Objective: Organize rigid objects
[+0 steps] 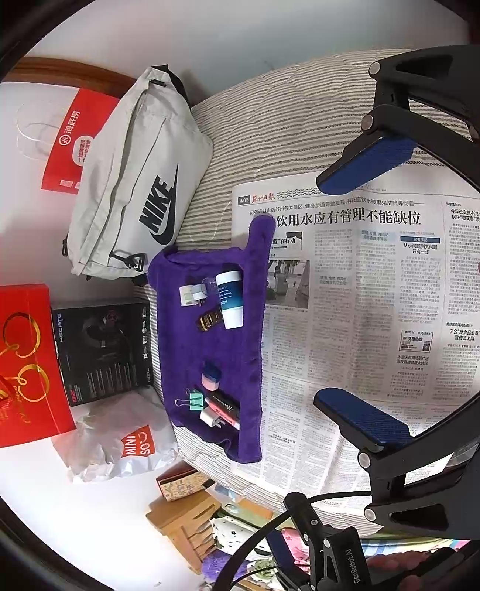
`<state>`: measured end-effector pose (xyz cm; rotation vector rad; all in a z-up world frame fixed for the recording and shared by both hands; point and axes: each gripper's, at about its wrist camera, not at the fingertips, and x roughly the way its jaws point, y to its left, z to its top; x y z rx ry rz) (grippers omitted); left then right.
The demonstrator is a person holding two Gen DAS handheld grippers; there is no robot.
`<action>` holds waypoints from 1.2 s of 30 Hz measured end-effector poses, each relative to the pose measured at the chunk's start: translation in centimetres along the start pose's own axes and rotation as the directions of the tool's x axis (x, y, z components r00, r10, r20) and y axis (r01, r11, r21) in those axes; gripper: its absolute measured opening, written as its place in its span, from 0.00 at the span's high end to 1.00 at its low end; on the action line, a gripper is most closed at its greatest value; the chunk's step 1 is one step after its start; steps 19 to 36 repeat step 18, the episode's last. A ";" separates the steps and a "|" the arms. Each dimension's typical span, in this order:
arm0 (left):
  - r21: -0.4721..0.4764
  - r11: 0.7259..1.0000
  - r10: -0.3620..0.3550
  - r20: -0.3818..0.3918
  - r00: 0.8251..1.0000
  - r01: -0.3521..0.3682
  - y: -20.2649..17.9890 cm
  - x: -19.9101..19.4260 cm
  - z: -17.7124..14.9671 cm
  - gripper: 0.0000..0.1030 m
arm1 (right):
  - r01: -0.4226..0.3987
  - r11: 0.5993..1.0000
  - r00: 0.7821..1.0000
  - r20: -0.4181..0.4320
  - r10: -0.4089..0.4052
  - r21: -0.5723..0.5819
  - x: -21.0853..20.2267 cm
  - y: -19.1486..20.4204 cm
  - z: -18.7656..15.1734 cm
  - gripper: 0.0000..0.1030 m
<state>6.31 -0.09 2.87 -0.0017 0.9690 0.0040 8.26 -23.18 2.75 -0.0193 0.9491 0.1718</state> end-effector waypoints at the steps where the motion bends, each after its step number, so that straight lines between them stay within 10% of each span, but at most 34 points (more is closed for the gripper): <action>1: -0.002 1.000 0.000 0.000 1.000 0.000 0.1 0.0 0.0 0.05 | -0.002 1.000 1.000 0.002 0.002 0.002 0.0 0.0 0.0 0.00; 36: 0.002 1.000 0.001 -0.004 1.000 -0.001 0.0 0.1 0.1 0.05 | 0.001 1.000 1.000 0.006 -0.001 -0.002 -0.5 -0.2 0.1 0.00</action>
